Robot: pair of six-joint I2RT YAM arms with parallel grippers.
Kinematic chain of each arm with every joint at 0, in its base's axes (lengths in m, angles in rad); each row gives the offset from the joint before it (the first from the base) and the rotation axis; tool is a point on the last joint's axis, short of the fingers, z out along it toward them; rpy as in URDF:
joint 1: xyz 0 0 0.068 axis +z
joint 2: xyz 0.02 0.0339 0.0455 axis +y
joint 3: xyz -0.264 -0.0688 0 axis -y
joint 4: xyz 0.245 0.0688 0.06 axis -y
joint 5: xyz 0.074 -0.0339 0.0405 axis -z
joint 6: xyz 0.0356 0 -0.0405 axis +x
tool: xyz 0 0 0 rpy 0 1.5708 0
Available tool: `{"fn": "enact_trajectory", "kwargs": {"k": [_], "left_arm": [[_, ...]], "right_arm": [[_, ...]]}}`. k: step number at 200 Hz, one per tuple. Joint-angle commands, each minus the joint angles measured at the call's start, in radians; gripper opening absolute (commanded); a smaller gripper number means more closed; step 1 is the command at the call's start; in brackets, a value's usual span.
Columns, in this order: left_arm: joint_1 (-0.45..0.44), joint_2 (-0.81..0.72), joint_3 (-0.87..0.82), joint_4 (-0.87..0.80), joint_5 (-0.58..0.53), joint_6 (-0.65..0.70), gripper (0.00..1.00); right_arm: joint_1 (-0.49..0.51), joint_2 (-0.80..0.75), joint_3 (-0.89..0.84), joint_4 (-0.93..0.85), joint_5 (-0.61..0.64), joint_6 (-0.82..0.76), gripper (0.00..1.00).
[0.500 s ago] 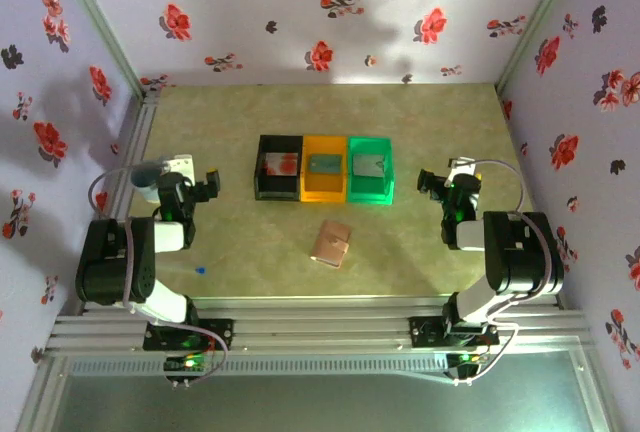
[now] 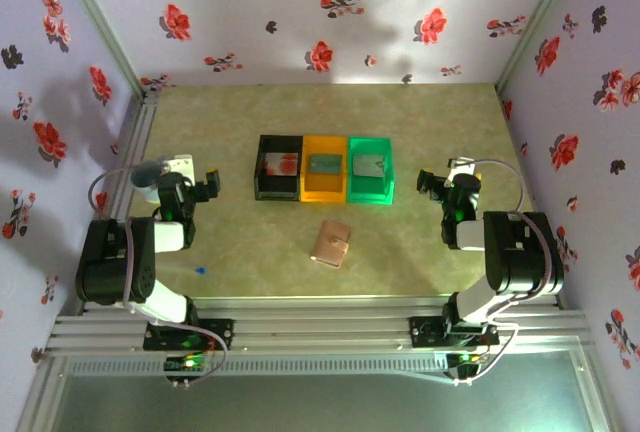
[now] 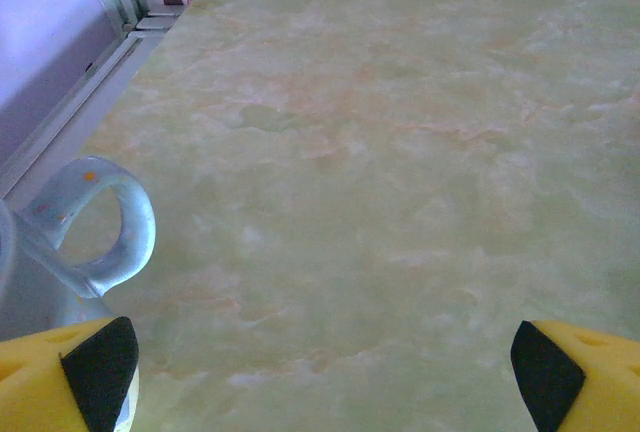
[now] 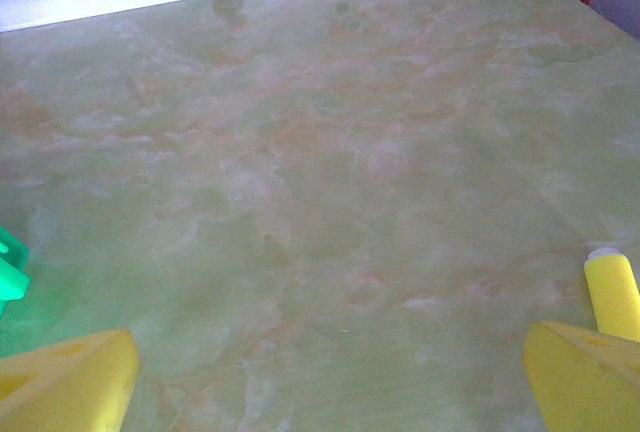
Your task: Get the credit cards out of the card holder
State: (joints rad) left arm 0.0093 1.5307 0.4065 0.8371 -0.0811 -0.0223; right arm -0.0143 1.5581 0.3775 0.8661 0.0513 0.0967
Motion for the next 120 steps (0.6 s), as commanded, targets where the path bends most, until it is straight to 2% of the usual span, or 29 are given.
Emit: {"fn": "enact_trajectory", "kwargs": {"k": [1, 78, 101, 112, 120], "left_arm": [[-0.003, 0.005, -0.003, 0.019, 0.000, 0.013, 1.00], [-0.003, 0.005, -0.005, 0.020, 0.000, 0.012, 1.00], [-0.002, -0.040, -0.022, 0.015, 0.000, 0.013, 1.00], [-0.002, -0.090, -0.009, -0.048, -0.002, 0.012, 1.00], [-0.003, -0.130, 0.019, -0.130, -0.002, 0.010, 1.00]], "right_arm": [[-0.006, 0.003, 0.020, 0.008, -0.007, -0.009, 0.99], [-0.015, 0.002, 0.019, 0.011, -0.028, -0.009, 0.99], [-0.019, -0.003, 0.017, 0.015, -0.041, -0.009, 0.99], [-0.021, -0.045, 0.022, -0.024, -0.035, -0.006, 0.99], [-0.021, -0.114, 0.048, -0.130, -0.007, 0.006, 0.99]]}}
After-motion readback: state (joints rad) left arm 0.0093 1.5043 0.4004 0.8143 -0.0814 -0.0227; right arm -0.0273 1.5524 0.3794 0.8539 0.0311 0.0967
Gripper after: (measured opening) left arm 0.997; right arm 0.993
